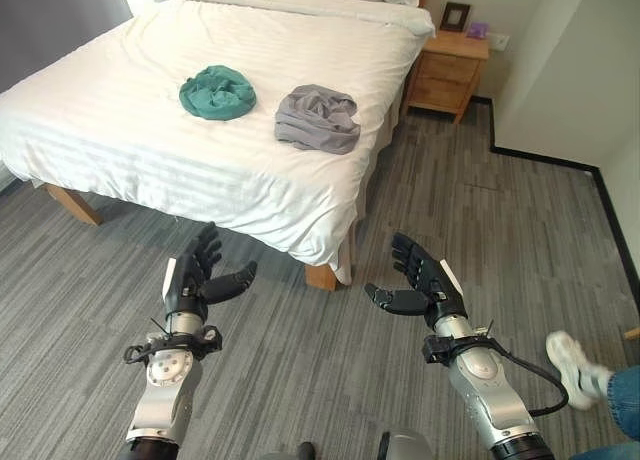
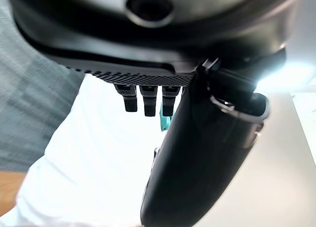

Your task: Pick up bed clothes into laundry basket.

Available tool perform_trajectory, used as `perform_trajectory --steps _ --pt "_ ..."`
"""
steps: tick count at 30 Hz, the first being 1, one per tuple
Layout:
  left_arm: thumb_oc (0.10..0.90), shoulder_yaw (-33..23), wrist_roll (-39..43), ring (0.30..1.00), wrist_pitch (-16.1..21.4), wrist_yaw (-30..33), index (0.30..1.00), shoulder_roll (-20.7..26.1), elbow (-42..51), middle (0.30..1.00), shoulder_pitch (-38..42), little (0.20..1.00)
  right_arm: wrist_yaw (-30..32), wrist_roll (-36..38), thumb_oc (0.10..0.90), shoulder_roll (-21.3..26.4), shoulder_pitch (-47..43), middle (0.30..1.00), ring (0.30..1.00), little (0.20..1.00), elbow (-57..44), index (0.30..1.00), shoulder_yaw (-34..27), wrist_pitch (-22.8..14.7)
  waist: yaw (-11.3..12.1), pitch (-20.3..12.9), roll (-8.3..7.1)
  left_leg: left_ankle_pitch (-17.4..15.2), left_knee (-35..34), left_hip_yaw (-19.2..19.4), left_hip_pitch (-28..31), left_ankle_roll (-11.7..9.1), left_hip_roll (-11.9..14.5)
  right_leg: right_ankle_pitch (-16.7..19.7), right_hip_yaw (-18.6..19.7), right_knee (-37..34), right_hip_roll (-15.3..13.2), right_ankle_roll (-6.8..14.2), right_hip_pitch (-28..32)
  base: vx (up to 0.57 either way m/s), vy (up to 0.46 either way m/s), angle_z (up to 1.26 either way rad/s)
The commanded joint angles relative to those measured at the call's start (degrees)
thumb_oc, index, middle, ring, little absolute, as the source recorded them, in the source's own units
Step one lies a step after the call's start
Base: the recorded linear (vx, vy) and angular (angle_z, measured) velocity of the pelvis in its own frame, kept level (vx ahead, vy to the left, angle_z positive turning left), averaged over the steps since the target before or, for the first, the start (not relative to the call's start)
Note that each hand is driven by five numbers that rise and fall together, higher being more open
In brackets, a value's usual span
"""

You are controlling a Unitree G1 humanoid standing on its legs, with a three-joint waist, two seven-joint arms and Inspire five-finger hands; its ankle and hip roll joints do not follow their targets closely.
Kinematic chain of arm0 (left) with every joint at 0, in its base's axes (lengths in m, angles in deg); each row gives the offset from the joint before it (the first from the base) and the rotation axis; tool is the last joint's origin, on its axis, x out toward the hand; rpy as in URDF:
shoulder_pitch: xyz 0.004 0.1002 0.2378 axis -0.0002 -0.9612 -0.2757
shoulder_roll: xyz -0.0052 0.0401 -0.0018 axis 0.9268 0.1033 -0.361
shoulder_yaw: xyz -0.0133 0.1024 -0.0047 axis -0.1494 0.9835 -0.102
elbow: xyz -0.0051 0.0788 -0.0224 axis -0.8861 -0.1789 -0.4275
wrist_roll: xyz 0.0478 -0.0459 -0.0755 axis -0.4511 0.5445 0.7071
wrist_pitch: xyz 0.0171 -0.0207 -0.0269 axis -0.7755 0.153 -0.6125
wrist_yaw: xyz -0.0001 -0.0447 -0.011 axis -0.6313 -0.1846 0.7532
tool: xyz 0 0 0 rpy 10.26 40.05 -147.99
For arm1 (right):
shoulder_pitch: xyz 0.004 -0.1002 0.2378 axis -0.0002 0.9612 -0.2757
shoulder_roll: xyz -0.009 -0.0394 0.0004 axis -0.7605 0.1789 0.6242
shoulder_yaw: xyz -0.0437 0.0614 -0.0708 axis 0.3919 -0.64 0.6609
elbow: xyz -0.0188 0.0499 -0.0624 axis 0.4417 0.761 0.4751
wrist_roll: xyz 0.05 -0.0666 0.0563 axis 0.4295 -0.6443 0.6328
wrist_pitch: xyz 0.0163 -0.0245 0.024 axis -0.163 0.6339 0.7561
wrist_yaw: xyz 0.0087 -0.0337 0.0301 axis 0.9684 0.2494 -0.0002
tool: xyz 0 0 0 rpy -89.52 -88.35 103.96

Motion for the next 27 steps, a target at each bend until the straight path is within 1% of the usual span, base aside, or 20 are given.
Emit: perform_trajectory --steps 1,3,4,5,6,7,8,9,10,11,12,14,15,16,17,18,19,23,25,27 --pt "0.800 1.92 -1.22 0.900 6.81 -2.98 0.900 3.49 7.64 0.900 2.70 0.900 0.00 0.40 0.800 2.04 -1.52 0.900 0.900 0.900 -5.99 0.900 -6.92 -5.05 -2.56 -3.55 -2.89 -7.89 -0.35 -5.61 6.64 -5.38 6.44 13.71 4.77 -15.82 -0.18 3.96 2.67 0.81 -0.437 1.03" --pt "0.800 2.51 -0.74 0.900 7.22 -4.24 0.900 2.91 8.39 0.900 3.21 0.900 -1.07 2.09 0.800 4.22 -1.72 0.900 0.900 0.900 -7.98 0.900 -9.21 -6.04 -2.37 -4.82 -4.13 -7.98 2.75 -8.18 7.37 -7.61 10.25 15.08 3.55 -12.45 -1.25 3.96 3.46 0.59 -0.444 1.21" --pt "0.800 2.48 -0.75 0.900 7.20 -4.24 0.900 2.83 8.42 0.900 3.21 0.900 -1.11 2.15 0.800 4.31 -1.80 0.900 0.900 0.900 -7.86 0.900 -9.19 -6.12 -2.56 -4.85 -3.92 -8.17 2.95 -8.35 7.21 -7.65 10.43 14.96 3.31 -12.36 -1.15 3.96 3.47 0.38 -0.286 1.09" --pt "0.800 3.16 -0.44 0.900 7.52 -3.67 0.900 2.22 7.89 0.900 3.35 0.900 -0.67 2.06 0.800 5.45 -2.95 0.900 0.900 0.900 -7.67 0.900 -9.10 -6.59 -2.51 -5.20 -4.34 -6.72 5.36 -8.77 7.60 -8.34 11.88 14.93 2.83 -10.41 -1.12 3.58 2.95 0.37 -0.251 0.89" --pt "0.800 4.10 1.46 0.900 7.33 -5.27 0.900 1.64 7.33 0.900 3.20 0.900 -0.91 3.23 0.800 6.13 -2.98 0.900 0.900 0.900 -7.22 0.900 -9.51 -6.44 -2.77 -5.21 -4.12 -2.93 9.88 -9.46 6.26 -9.46 13.47 13.87 2.48 -8.42 -0.32 2.92 3.25 0.52 -0.373 0.60" --pt "0.800 4.53 1.91 0.900 6.82 -5.13 0.900 0.88 6.68 0.900 2.75 0.900 -0.68 3.97 0.800 6.85 -3.51 0.900 0.900 0.900 -7.23 0.900 -9.16 -6.52 -2.76 -5.30 -4.23 3.32 17.01 -9.07 3.53 -9.68 14.58 12.57 1.63 -7.48 -0.08 1.64 4.47 0.45 -0.411 0.48" --pt "0.800 4.85 3.33 0.900 6.21 -4.84 0.900 0.40 6.83 0.900 2.43 0.900 0.57 4.84 0.800 8.40 -4.87 0.900 0.900 0.900 -7.21 0.900 -8.91 -6.74 -2.27 -4.65 -5.32 8.58 26.65 -7.16 -2.20 -8.75 14.27 11.42 0.48 -7.60 -0.25 -0.49 6.94 0.42 -0.476 0.48" --pt "0.800 5.13 3.57 0.900 6.02 -4.81 0.900 -0.01 7.28 0.900 2.36 0.900 1.01 6.17 0.800 9.97 -6.70 0.900 0.900 0.900 -6.23 0.900 -8.93 -7.10 -0.55 -2.92 -6.19 9.31 35.53 -5.34 -8.21 -7.40 13.28 10.23 -1.04 -8.46 0.21 -2.41 10.20 0.35 -0.532 0.53" --pt "0.800 6.17 4.70 0.900 5.74 -5.77 0.900 0.00 7.45 0.900 2.36 0.900 1.49 7.44 0.800 12.01 -9.23 0.900 0.900 0.900 -4.49 0.900 -8.37 -7.45 1.03 -1.49 -7.07 8.71 39.12 -4.43 -12.22 -6.32 12.08 9.57 -1.77 -9.53 0.78 -3.67 12.69 0.43 -0.613 0.39" --pt "0.800 7.44 5.93 0.900 5.04 -7.62 0.900 1.01 8.97 0.900 1.67 0.900 2.17 6.93 0.800 18.09 -12.13 0.900 0.900 0.900 -4.12 0.900 -9.15 -6.34 3.71 -0.02 -7.75 8.62 37.03 0.23 -18.75 -7.14 11.65 8.24 -3.51 -11.68 1.20 -4.05 16.84 0.42 -0.496 0.20" --pt "0.800 7.71 6.19 0.900 5.00 -8.48 0.900 1.26 9.73 0.900 1.25 0.900 1.88 5.89 0.800 20.80 -12.85 0.900 0.900 0.900 -4.18 0.900 -9.61 -5.84 4.51 0.16 -7.73 8.34 36.00 2.44 -21.08 -8.27 11.64 7.58 -4.69 -12.55 0.91 -3.97 18.45 0.48 -0.368 0.27" --pt "0.800 9.76 10.51 0.900 5.15 -10.88 0.900 0.79 9.00 0.900 0.33 0.900 0.29 1.98 0.800 29.66 -19.78 0.900 0.900 0.900 -0.19 0.900 -6.10 -4.76 7.11 -0.35 -6.78 7.51 28.18 6.09 -23.39 -9.25 11.11 5.89 -7.24 -14.46 2.03 -3.71 22.17 0.43 -0.149 0.54" --pt "0.800 11.41 12.02 0.900 4.82 -11.62 0.900 0.67 8.72 0.900 -0.32 0.900 0.22 -0.28 0.800 33.16 -24.42 0.900 0.900 0.900 3.67 0.900 -2.55 -4.23 8.54 -0.80 -6.37 7.44 20.92 7.40 -23.58 -8.67 9.02 5.06 -7.61 -14.84 2.98 -3.62 23.12 0.50 -0.109 0.35" --pt "0.800 13.15 12.11 0.900 4.43 -12.43 0.900 1.14 9.03 0.900 -1.33 0.900 -0.29 -2.88 0.800 37.42 -31.38 0.900 0.900 0.900 9.13 0.900 3.52 -3.57 10.38 -1.43 -5.44 10.01 10.71 6.10 -22.85 -7.90 6.24 4.23 -7.22 -15.31 4.70 -3.61 24.28 0.35 -0.060 0.18" --pt "0.800 13.03 12.11 0.900 4.43 -12.43 0.900 1.06 9.03 0.900 -1.34 0.900 -0.28 -2.86 0.800 37.42 -31.69 0.900 0.900 0.900 9.28 0.900 3.80 -3.62 10.26 -1.38 -5.41 10.13 10.51 6.11 -22.72 -7.90 6.22 4.24 -7.22 -15.31 4.68 -3.61 24.32 0.37 -0.035 -0.09" --pt "0.800 16.25 10.93 0.900 4.08 -13.92 0.900 4.44 11.23 0.900 -3.12 0.900 -0.37 -8.93 0.800 43.98 -39.51 0.900 0.900 0.900 17.34 0.900 8.27 -1.28 11.38 -2.11 -5.79 7.91 10.03 3.28 -20.09 -8.17 5.35 2.71 -7.42 -14.17 4.69 -3.29 25.60 0.23 0.014 -0.19" --pt "0.800 16.89 12.54 0.900 3.26 -15.10 0.900 5.52 12.88 0.900 -3.33 0.900 0.75 -11.72 0.800 45.43 -50.00 0.900 0.900 0.900 22.80 0.900 16.36 -0.61 10.80 -2.31 -5.42 7.42 7.89 2.51 -18.70 -7.87 5.37 2.52 -7.62 -14.41 4.90 -3.11 25.81 0.30 0.040 -0.31" --pt "0.800 23.17 15.74 0.900 1.89 -18.42 0.900 10.74 18.23 0.900 -2.01 0.900 4.70 -14.53 0.800 41.88 -74.04 0.900 0.900 0.900 46.21 0.900 29.96 0.26 11.32 -3.98 -6.08 7.90 1.26 1.22 -16.15 -7.44 5.24 2.48 -8.50 -15.96 5.11 -3.02 24.87 0.17 0.056 0.04" --pt "0.800 23.91 16.43 0.900 1.36 -18.65 0.900 11.92 20.27 0.900 -1.99 0.900 4.61 -16.15 0.800 38.53 -82.34 0.900 0.900 0.900 54.72 0.900 35.90 0.21 11.50 -3.84 -5.98 8.59 -1.52 0.98 -15.76 -7.41 5.48 2.56 -8.94 -16.46 5.02 -2.78 23.90 0.07 0.024 0.42" --pt "0.800 24.78 17.02 0.900 1.34 -19.11 0.900 12.97 22.16 0.900 -2.25 0.900 6.53 -18.09 0.800 37.57 -86.38 0.900 0.900 0.900 60.11 0.900 37.89 1.11 12.08 -3.38 -5.95 8.94 -2.61 0.59 -16.45 -7.48 5.50 2.58 -9.33 -16.67 4.89 -2.53 22.47 -0.03 0.018 0.22"
